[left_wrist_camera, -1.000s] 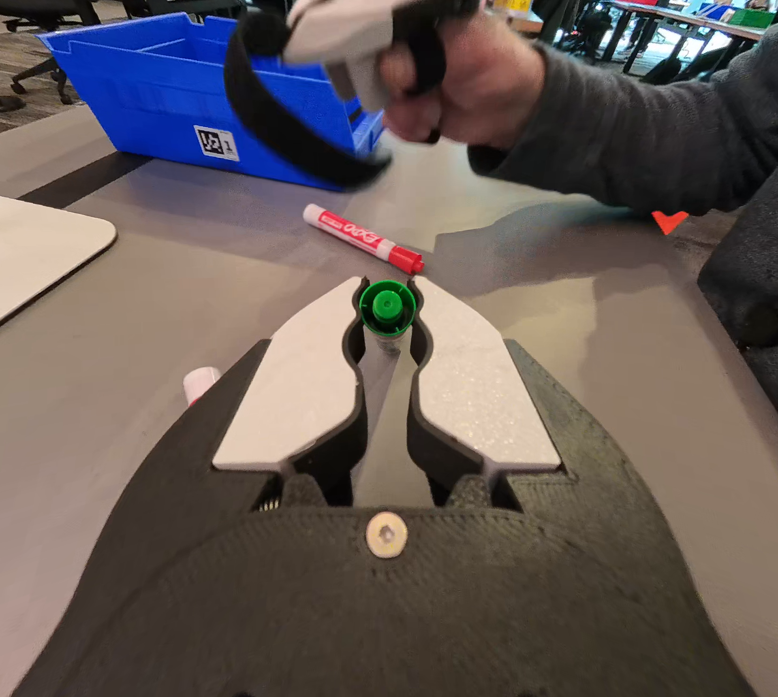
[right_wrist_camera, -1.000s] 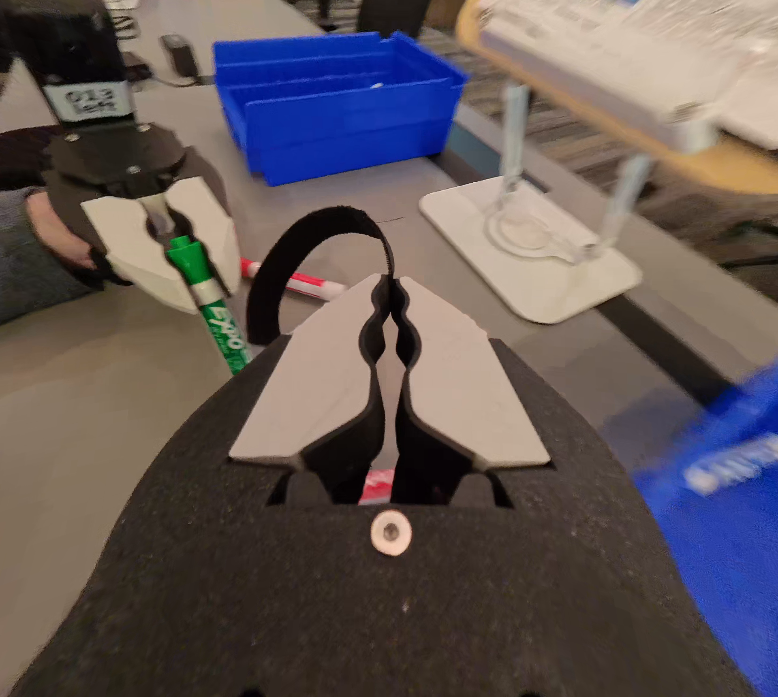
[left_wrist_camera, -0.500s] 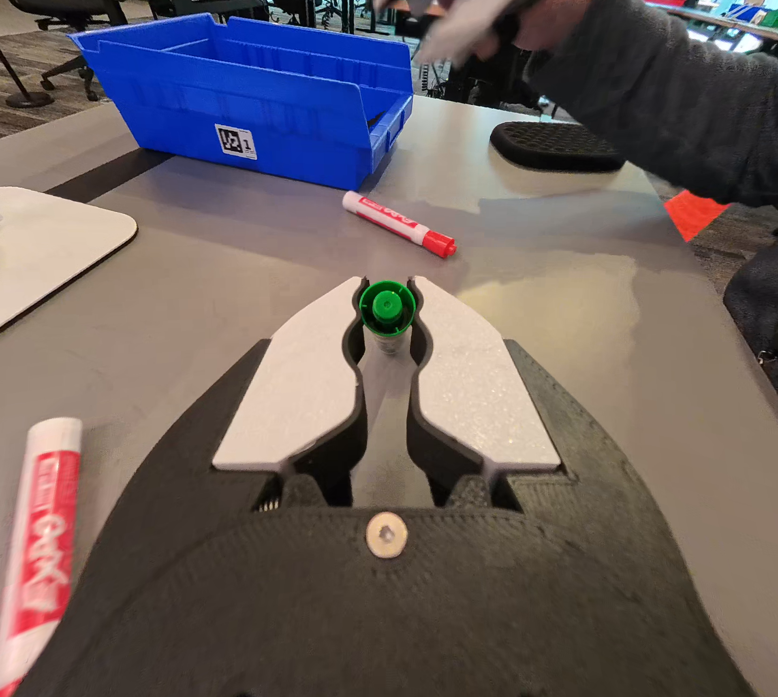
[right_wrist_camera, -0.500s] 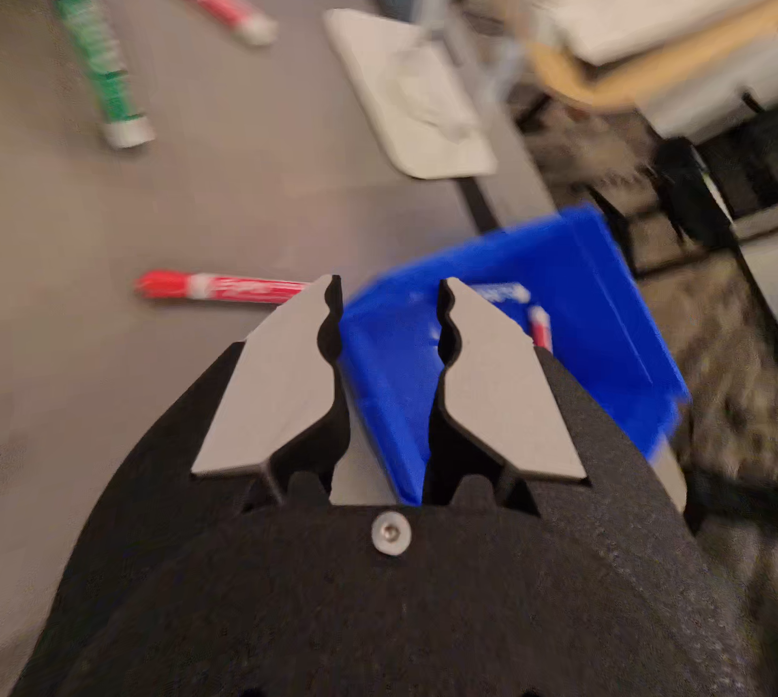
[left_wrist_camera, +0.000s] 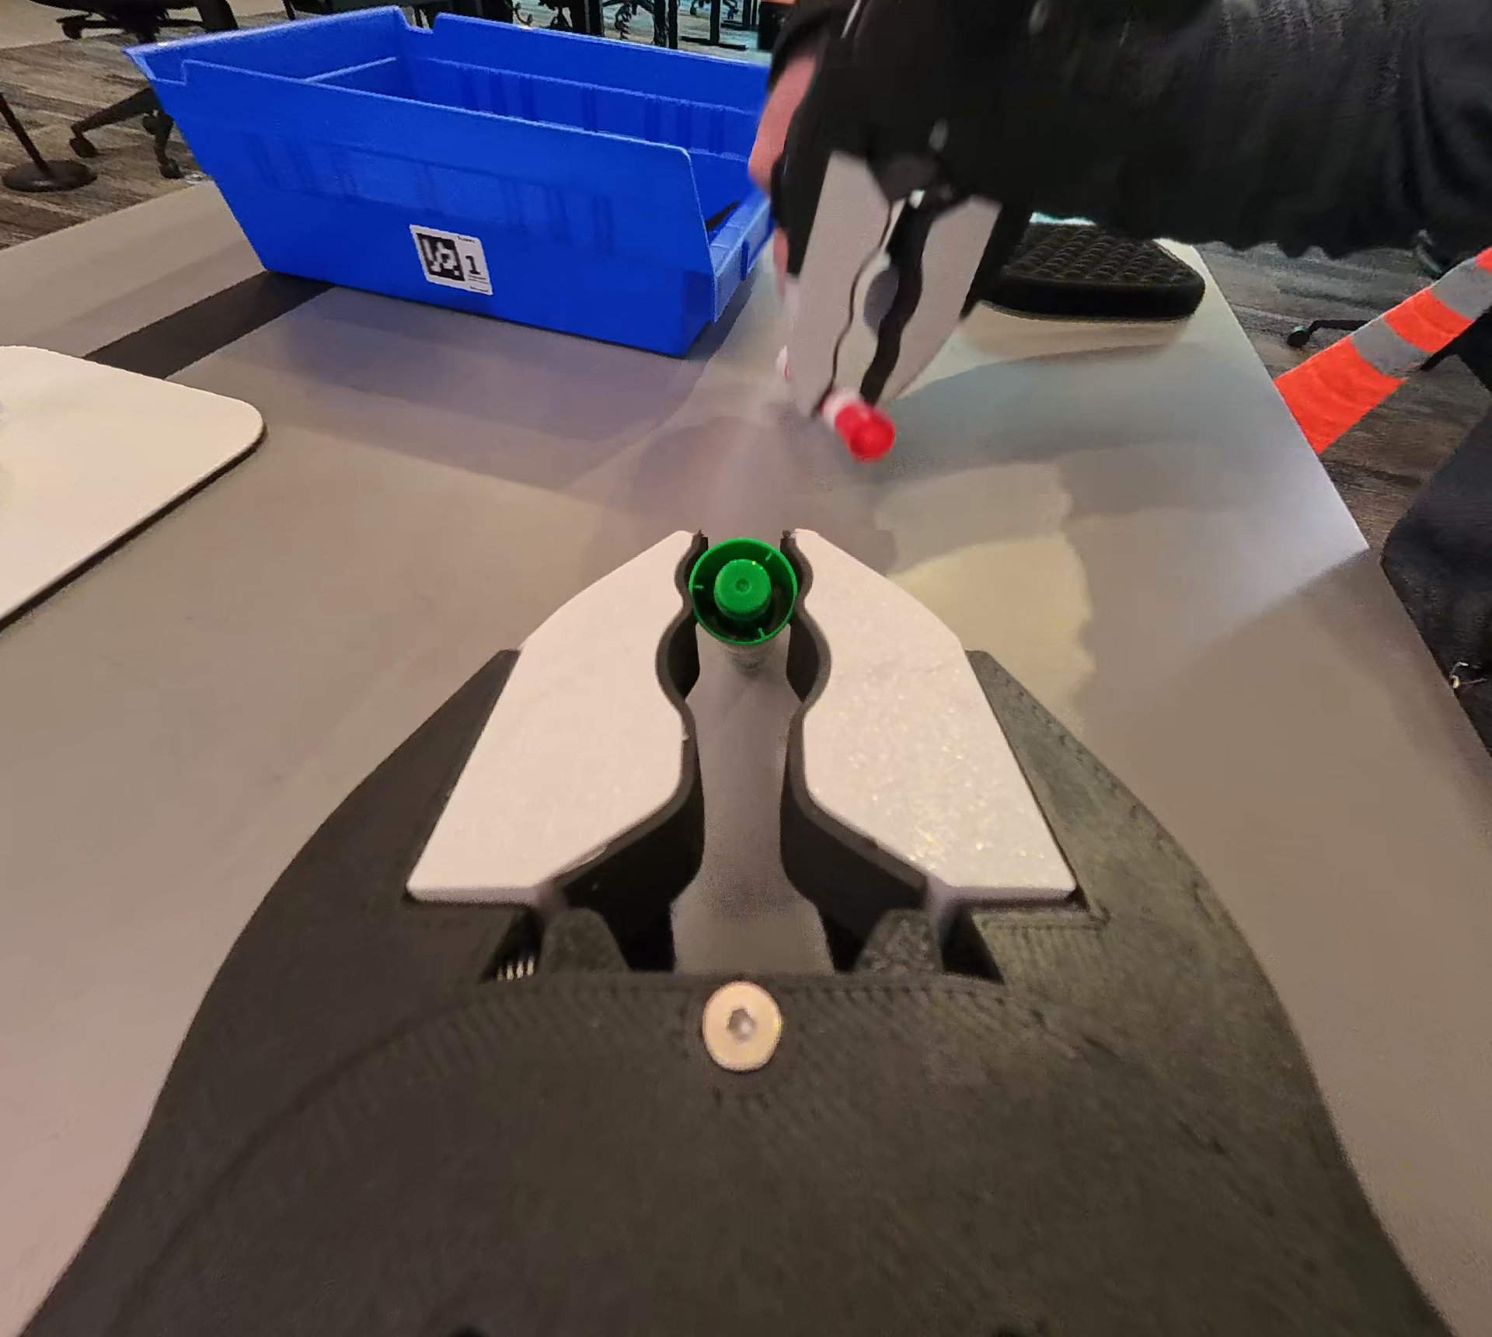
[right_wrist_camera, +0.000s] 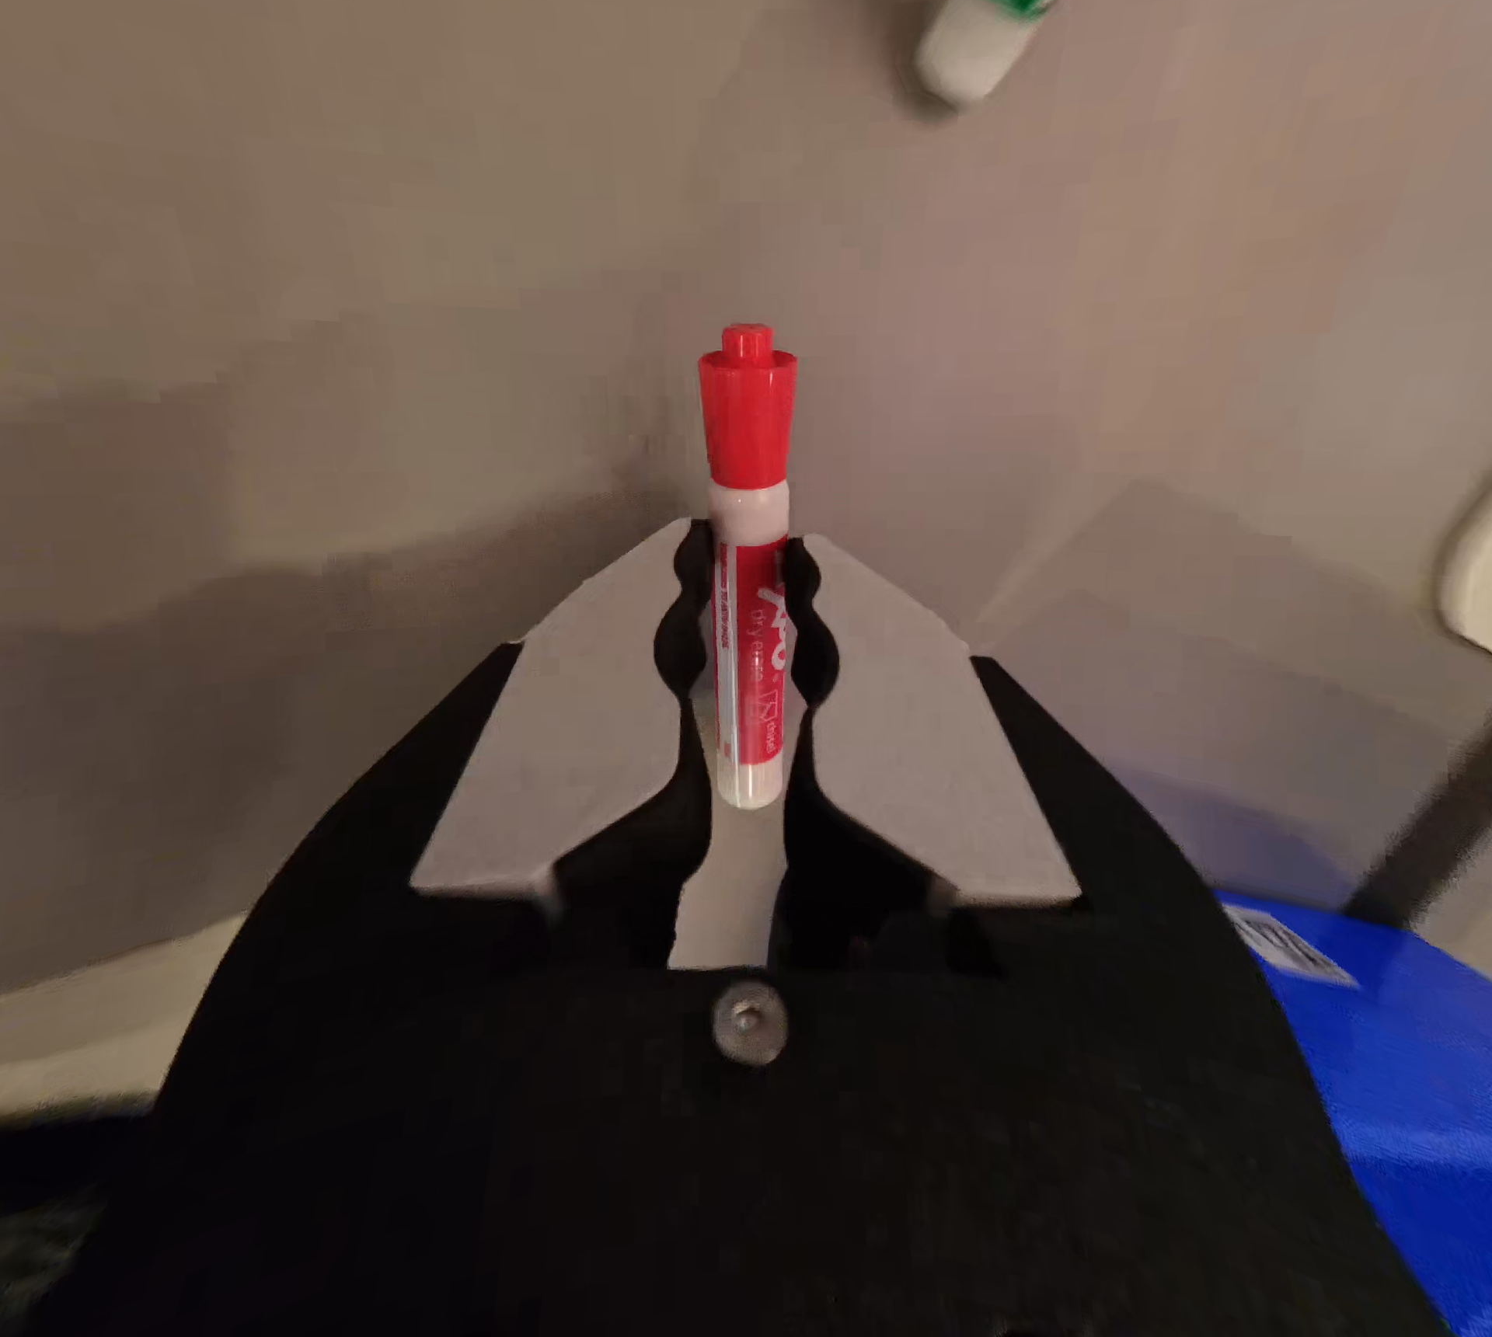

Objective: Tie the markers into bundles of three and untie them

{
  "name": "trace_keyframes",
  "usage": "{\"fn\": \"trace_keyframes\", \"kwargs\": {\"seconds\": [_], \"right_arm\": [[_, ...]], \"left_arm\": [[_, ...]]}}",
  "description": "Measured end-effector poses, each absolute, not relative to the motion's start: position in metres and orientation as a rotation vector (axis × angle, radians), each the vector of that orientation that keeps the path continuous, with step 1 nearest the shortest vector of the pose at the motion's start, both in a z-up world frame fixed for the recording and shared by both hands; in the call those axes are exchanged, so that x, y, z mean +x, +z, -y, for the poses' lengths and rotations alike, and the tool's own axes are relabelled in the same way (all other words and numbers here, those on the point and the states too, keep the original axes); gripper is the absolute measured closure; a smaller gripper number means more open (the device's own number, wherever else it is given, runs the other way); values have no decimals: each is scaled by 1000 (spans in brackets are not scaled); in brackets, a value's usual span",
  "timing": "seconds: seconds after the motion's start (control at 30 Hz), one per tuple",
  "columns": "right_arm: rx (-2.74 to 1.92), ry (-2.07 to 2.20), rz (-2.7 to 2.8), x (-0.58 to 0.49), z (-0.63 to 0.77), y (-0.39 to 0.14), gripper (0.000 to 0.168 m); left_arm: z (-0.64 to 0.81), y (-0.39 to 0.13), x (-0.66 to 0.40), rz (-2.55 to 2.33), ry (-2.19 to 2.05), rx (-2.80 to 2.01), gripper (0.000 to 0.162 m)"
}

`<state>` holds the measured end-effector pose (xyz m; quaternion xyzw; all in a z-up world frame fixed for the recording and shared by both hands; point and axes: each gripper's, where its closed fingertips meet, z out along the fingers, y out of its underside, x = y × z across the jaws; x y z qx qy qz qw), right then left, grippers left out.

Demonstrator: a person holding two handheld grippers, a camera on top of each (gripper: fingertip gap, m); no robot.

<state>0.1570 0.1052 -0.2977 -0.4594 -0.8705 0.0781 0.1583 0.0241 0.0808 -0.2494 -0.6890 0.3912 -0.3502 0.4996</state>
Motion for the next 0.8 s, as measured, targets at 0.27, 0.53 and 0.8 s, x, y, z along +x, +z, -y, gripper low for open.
{"fn": "trace_keyframes", "kwargs": {"seconds": [0.27,0.53,0.8], "right_arm": [[-1724,-140,1509,256,-274,-183,146],[-1489,353,1759,143,-147,-204,109],[-1448,511,1896,68,-93,-264,138]], "left_arm": [[-83,-249,22,-932,-834,-1670,146],[-84,-219,35,-857,-888,-1543,146],[-76,-184,68,-831,-942,-1405,145]]}}
